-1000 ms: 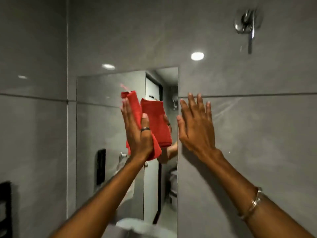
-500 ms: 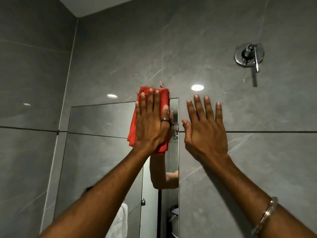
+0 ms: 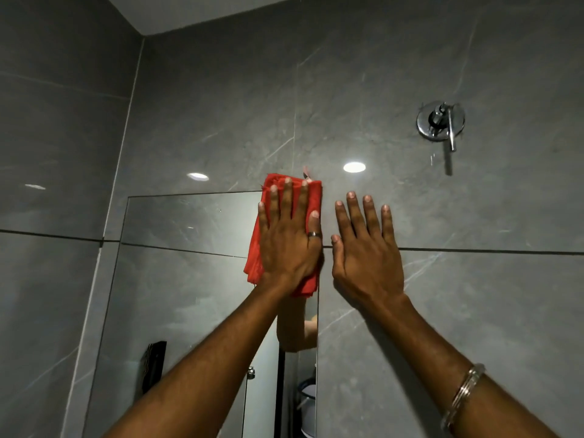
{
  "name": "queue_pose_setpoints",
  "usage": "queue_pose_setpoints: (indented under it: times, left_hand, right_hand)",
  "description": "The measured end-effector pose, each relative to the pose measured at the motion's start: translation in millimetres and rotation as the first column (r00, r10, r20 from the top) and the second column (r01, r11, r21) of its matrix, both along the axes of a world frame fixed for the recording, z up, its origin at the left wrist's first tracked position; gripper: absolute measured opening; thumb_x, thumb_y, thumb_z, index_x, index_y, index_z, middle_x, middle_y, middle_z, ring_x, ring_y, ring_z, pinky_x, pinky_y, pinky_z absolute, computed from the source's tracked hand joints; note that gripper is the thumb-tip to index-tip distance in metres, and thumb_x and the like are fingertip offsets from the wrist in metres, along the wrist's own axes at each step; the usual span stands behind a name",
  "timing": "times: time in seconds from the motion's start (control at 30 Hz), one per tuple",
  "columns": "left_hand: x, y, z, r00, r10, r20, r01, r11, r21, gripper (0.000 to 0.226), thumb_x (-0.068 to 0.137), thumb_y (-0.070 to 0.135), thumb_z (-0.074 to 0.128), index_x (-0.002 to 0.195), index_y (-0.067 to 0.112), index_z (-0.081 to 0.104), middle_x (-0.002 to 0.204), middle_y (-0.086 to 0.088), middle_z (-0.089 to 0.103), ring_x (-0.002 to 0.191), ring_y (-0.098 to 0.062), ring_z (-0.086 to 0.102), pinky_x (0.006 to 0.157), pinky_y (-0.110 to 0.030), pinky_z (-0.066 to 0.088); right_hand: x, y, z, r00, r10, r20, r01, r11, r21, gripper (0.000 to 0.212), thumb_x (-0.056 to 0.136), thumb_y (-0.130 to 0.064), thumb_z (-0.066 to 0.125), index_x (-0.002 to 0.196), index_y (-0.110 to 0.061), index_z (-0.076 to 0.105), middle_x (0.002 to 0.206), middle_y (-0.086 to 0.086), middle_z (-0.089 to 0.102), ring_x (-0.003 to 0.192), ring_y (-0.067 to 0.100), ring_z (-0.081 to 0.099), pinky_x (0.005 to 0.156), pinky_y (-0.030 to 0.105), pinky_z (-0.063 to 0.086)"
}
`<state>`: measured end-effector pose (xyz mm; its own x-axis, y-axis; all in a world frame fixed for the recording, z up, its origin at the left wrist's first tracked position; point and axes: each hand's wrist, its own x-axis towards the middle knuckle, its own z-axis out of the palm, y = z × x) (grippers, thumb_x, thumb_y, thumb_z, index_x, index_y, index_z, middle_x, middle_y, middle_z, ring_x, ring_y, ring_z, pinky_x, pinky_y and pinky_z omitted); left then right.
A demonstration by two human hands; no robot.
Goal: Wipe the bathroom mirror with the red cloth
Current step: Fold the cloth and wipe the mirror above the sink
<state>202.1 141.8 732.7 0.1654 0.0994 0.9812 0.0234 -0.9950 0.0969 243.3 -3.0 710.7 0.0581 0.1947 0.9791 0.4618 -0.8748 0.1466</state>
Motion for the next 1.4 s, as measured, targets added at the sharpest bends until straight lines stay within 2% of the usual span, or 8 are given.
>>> queue_pose_setpoints:
  times: [0.1,0.27,0.43,0.6,0.9,1.07,1.23,1.4]
  left_hand:
    - [1.7,-10.0,6.7,1.000,0.015,0.005,-0.015,1.000,-0.020,0.069,0.102,0.053,0.000,0.163,0.021,-0.010,0.172,-0.005,-0.018,0.159,-0.025,-0.019,0.130,-0.054,-0.006]
    - [-9.6,32.3,7.4,0.997,0.010,-0.081,0.023,0.920,0.391,0.064,0.106,0.050,0.016,0.164,0.027,-0.002,0.173,-0.002,-0.011,0.160,-0.023,-0.014,0.130,-0.056,0.002]
    - [-3.4,21.4,20.9,1.000,-0.001,-0.006,0.002,0.996,0.088,0.066,0.104,0.051,0.012,0.164,0.027,-0.004,0.173,-0.003,-0.013,0.160,-0.024,-0.016,0.130,-0.053,-0.003]
    - [6.8,-7.5,-8.1,0.999,0.026,0.034,-0.024,0.999,-0.048,0.068,0.105,0.049,0.010,0.164,0.019,-0.005,0.173,-0.008,-0.012,0.160,-0.028,-0.013,0.129,-0.055,0.000]
    - [1.4,-4.3,-91.0,0.997,-0.076,0.003,0.076,0.993,0.091,0.065,0.107,0.049,0.013,0.164,0.018,0.005,0.174,-0.008,-0.003,0.161,-0.028,-0.006,0.130,-0.055,0.000]
    - [1.2,-22.7,-155.8,0.997,-0.019,0.070,0.035,0.970,-0.240,0.065,0.107,0.049,0.008,0.164,0.016,0.008,0.174,-0.010,0.003,0.161,-0.031,0.000,0.129,-0.057,0.007]
    - [3.2,-22.9,-233.8,0.997,-0.072,-0.020,0.071,0.996,-0.055,0.063,0.108,0.047,0.016,0.163,0.018,0.009,0.173,-0.008,0.004,0.161,-0.031,-0.001,0.130,-0.056,0.004]
    - [0.9,-18.6,-293.5,0.997,-0.079,-0.017,0.077,0.990,-0.122,0.061,0.108,0.044,0.019,0.162,0.022,0.002,0.173,-0.010,0.009,0.161,-0.029,-0.003,0.130,-0.054,0.002]
  right_hand:
    - [-1.3,0.3,0.2,1.000,-0.002,-0.009,0.002,1.000,0.000,0.066,0.106,-0.047,0.014,0.167,-0.021,0.004,0.175,0.004,-0.006,0.162,0.024,-0.010,0.132,0.050,-0.004]
    - [-1.0,-2.9,-1.5,0.999,0.040,-0.009,-0.041,0.999,-0.006,0.065,0.106,-0.045,0.017,0.167,-0.022,0.008,0.176,0.002,0.000,0.163,0.022,-0.007,0.132,0.048,-0.004]
    - [0.9,-0.4,-1.2,1.000,0.012,0.002,-0.012,1.000,0.000,0.066,0.106,-0.046,0.018,0.166,-0.021,0.011,0.176,0.004,0.002,0.163,0.024,-0.005,0.132,0.050,-0.001]
    - [2.0,2.0,-4.6,1.000,-0.010,0.009,0.009,1.000,0.017,0.065,0.107,-0.047,0.018,0.167,-0.021,0.009,0.176,0.005,0.000,0.163,0.024,-0.005,0.132,0.051,0.000]
    - [2.3,-2.3,-40.4,1.000,-0.016,0.008,0.016,1.000,-0.006,0.066,0.107,-0.047,0.015,0.167,-0.020,0.005,0.176,0.005,0.000,0.163,0.026,-0.003,0.133,0.053,0.004]
    - [0.0,-1.5,-61.8,1.000,-0.010,0.008,0.009,0.999,0.044,0.065,0.108,-0.045,0.019,0.167,-0.020,0.007,0.176,0.007,0.003,0.163,0.029,0.002,0.132,0.055,0.008]
    - [0.1,0.1,-116.1,1.000,-0.007,-0.007,0.008,0.999,0.050,0.065,0.108,-0.045,0.023,0.167,-0.021,0.009,0.175,0.009,0.009,0.162,0.032,0.009,0.131,0.056,0.009]
    - [1.6,-4.8,-203.2,0.998,0.002,-0.059,-0.002,1.000,-0.004,0.066,0.108,-0.046,0.025,0.167,-0.022,0.009,0.174,0.011,0.011,0.161,0.035,0.010,0.130,0.053,0.001]
